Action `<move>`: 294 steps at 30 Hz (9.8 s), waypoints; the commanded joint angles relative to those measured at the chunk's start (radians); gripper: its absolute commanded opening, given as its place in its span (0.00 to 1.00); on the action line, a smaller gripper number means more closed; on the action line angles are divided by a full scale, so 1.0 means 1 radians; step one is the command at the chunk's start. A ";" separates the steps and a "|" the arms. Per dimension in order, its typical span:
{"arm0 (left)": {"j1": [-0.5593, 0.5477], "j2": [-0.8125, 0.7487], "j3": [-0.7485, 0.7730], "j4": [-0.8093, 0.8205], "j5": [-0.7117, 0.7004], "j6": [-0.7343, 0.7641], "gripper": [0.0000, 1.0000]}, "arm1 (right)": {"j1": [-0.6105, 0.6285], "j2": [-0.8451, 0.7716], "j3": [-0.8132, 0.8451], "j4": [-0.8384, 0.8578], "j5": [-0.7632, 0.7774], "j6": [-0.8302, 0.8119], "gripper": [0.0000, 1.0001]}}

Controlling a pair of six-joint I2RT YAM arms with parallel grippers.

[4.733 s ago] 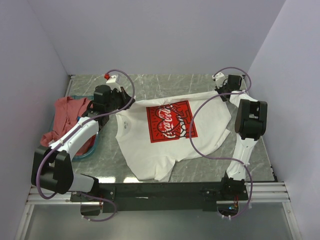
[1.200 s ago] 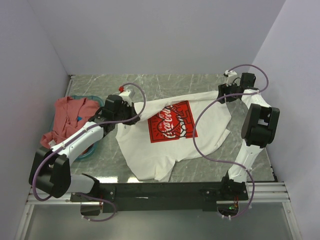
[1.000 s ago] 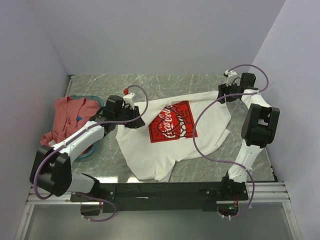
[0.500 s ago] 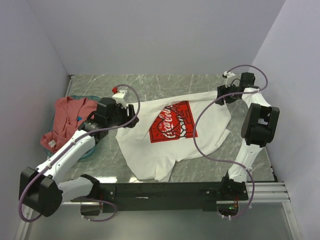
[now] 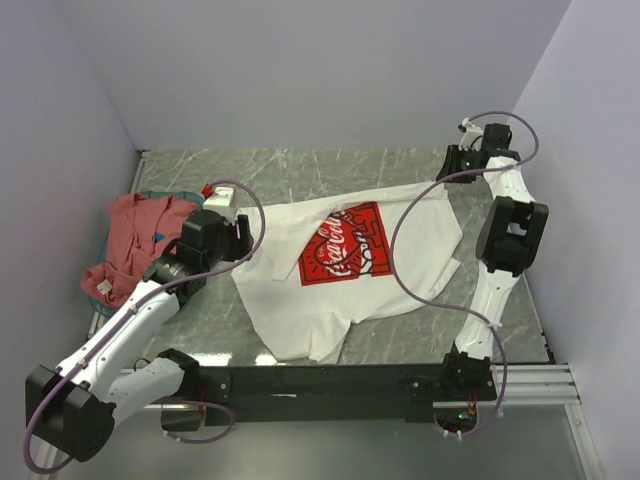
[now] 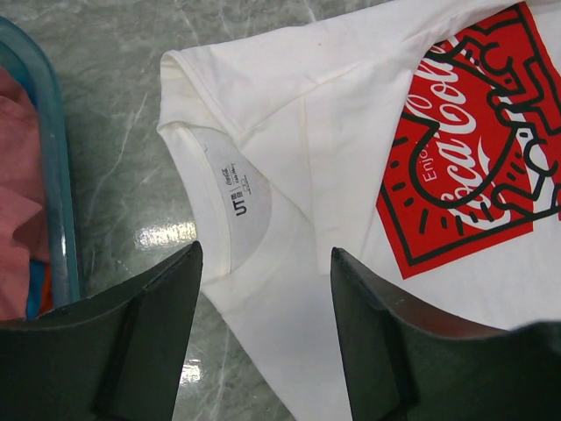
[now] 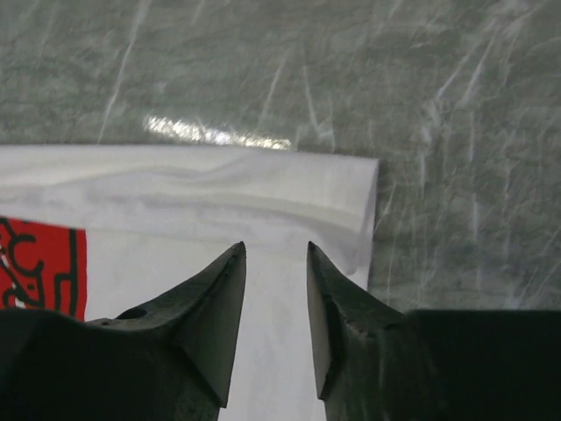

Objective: Fold and stack the t-shirts
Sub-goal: Fold the tshirt

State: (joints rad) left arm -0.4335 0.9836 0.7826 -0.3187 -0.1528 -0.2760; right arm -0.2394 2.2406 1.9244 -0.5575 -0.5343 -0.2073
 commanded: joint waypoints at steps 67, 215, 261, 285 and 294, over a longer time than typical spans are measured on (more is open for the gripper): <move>0.009 0.926 0.662 -0.112 0.260 0.129 0.55 | 0.074 -0.565 -0.553 -0.188 -0.354 -0.285 0.41; 0.309 1.063 0.675 0.110 0.220 -0.416 0.20 | -0.070 0.175 0.148 -0.202 0.060 0.238 0.36; 0.346 1.190 0.870 0.027 0.199 -0.388 0.18 | -0.113 0.146 0.203 -0.199 0.103 0.190 0.00; 0.346 1.069 0.750 0.067 0.272 -0.330 0.38 | -0.113 0.151 0.191 -0.193 0.097 0.189 0.00; 0.345 1.077 0.728 0.072 0.294 -0.335 0.36 | -0.113 0.154 0.196 -0.194 0.097 0.190 0.00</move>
State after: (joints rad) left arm -0.0883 2.1044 1.5242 -0.2752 0.1162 -0.6216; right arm -0.3374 2.4405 2.0823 -0.7704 -0.4534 -0.0017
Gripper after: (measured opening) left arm 0.361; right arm 0.009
